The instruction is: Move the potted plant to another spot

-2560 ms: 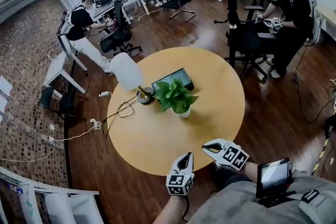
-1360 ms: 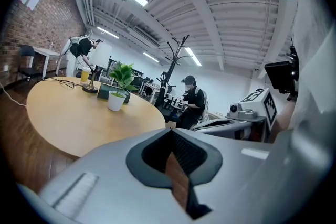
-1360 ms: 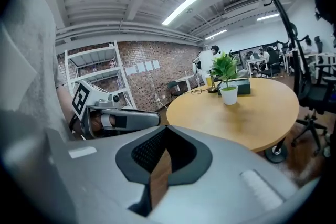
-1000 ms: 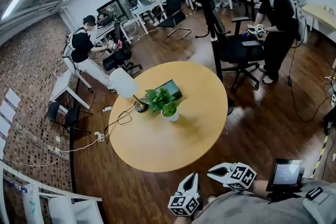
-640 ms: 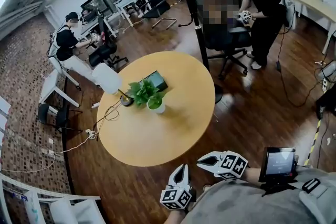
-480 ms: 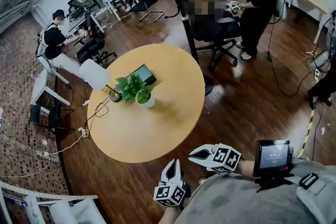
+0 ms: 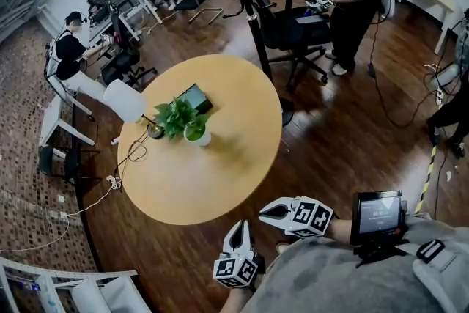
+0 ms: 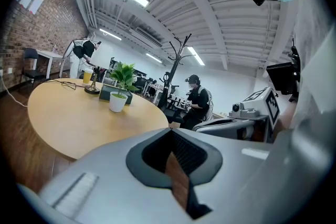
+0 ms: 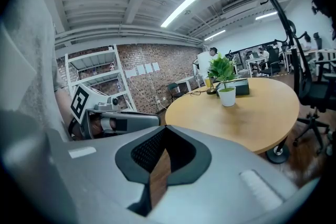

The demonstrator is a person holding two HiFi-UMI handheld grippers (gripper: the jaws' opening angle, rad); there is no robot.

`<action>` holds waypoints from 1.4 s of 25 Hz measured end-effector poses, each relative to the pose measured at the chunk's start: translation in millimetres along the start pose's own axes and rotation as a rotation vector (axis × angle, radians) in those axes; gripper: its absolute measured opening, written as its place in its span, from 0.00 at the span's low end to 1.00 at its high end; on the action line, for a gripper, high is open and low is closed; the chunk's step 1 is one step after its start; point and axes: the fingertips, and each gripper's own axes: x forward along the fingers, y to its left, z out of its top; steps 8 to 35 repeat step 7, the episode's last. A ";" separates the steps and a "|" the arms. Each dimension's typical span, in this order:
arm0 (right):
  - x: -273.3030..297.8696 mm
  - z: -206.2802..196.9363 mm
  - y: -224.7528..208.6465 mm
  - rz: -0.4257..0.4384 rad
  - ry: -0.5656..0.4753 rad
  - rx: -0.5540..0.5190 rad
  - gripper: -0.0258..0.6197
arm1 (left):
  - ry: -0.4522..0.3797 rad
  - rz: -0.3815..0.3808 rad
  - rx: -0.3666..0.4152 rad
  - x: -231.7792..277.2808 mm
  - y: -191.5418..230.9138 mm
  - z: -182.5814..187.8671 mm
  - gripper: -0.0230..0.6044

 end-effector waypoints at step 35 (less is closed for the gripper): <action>6.1 -0.6 13.8 -0.006 -0.012 -0.007 0.04 | -0.014 0.006 0.015 -17.8 2.7 1.5 0.05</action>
